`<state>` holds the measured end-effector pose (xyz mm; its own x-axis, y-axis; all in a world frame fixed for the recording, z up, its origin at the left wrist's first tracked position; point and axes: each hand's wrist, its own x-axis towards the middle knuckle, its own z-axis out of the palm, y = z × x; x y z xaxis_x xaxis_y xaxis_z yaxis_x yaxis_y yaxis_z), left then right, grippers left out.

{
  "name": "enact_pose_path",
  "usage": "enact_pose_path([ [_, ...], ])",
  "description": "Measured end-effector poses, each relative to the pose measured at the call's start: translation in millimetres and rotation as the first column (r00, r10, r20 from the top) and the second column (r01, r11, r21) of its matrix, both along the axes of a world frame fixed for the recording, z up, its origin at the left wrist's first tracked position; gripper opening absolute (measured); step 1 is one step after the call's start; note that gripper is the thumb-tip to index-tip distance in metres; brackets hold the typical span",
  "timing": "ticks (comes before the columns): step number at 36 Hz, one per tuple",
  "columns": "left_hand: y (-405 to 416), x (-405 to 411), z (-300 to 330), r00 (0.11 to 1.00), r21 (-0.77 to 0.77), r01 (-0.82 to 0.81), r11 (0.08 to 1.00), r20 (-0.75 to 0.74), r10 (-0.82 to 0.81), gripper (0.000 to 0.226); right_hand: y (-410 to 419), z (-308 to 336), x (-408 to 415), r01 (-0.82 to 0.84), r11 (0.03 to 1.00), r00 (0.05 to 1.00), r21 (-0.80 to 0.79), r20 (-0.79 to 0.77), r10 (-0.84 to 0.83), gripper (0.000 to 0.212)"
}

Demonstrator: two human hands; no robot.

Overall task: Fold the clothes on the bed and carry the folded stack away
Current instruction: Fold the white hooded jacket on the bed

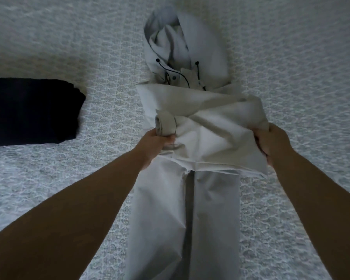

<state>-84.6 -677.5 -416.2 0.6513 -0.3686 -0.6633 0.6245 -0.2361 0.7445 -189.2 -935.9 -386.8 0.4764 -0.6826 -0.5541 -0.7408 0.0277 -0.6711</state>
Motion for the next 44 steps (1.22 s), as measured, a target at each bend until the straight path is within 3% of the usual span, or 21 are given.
enact_pose_path([
  [3,-10,0,-7,0.999,0.051,-0.042,0.998,0.006,0.042,0.015,-5,-9,-7,-0.052,0.968,0.996,-0.245,-0.087,0.031,0.035],
  [8,-11,0,-15,0.991,0.214,-0.132,0.968,0.055,0.123,0.022,6,-23,-6,-0.143,0.928,0.973,-0.344,-0.223,0.067,0.034],
  [12,2,3,-11,0.975,0.295,-0.201,0.934,0.153,0.161,0.019,26,-23,5,-0.112,0.898,0.986,-0.426,-0.163,0.046,0.033],
  [15,20,11,-5,0.951,0.386,-0.223,0.895,0.289,0.113,0.022,46,-16,13,-0.178,0.760,0.984,-0.625,-0.134,0.120,0.043],
  [18,40,20,0,0.907,0.462,-0.262,0.847,0.417,0.053,0.021,69,-14,19,-0.383,0.546,0.905,-0.745,-0.185,0.383,0.053],
  [21,62,32,3,0.863,0.537,-0.294,0.791,0.504,-0.021,0.016,95,-19,26,-0.565,0.412,0.753,-0.714,-0.243,0.611,0.054],
  [24,82,42,5,0.854,0.588,-0.332,0.738,0.519,-0.030,0.016,118,-29,33,-0.681,0.312,0.619,-0.662,-0.294,0.728,0.055],
  [29,111,58,15,0.888,0.765,-0.328,0.555,0.449,-0.094,0.025,131,-55,38,-0.824,0.166,0.472,-0.541,-0.496,0.729,0.070],
  [32,114,61,24,0.903,0.805,-0.236,0.545,0.389,-0.184,0.025,133,-62,42,-0.890,0.143,0.401,-0.434,-0.594,0.697,0.069],
  [35,97,54,40,0.889,0.770,-0.155,0.619,0.382,-0.253,0.023,129,-60,49,-0.918,0.168,0.363,-0.359,-0.590,0.722,0.064],
  [37,74,45,50,0.875,0.715,-0.090,0.694,0.389,-0.287,0.016,124,-54,53,-0.894,0.252,0.417,-0.369,-0.486,0.768,0.051],
  [38,61,41,52,0.863,0.673,-0.088,0.735,0.420,-0.281,0.010,121,-49,55,-0.857,0.358,0.490,-0.369,-0.375,0.787,0.044],
  [39,46,34,54,0.852,0.627,-0.090,0.774,0.450,-0.266,0.007,120,-43,56,-0.773,0.541,0.618,-0.330,-0.203,0.760,0.039],
  [40,31,27,54,0.840,0.579,-0.079,0.812,0.477,-0.259,0.013,119,-36,58,-0.623,0.751,0.769,-0.217,0.001,0.639,0.038],
  [41,14,19,53,0.835,0.537,-0.041,0.843,0.482,-0.266,0.027,117,-29,60,-0.447,0.894,0.878,-0.039,0.174,0.446,0.039],
  [42,-2,11,49,0.831,0.519,0.018,0.855,0.467,-0.301,0.040,116,-22,63,-0.294,0.944,0.930,0.147,0.271,0.248,0.041],
  [44,-29,-7,37,0.800,0.522,0.142,0.841,0.440,-0.408,0.046,113,-13,66,-0.118,0.921,0.953,0.372,0.302,0.000,0.040],
])
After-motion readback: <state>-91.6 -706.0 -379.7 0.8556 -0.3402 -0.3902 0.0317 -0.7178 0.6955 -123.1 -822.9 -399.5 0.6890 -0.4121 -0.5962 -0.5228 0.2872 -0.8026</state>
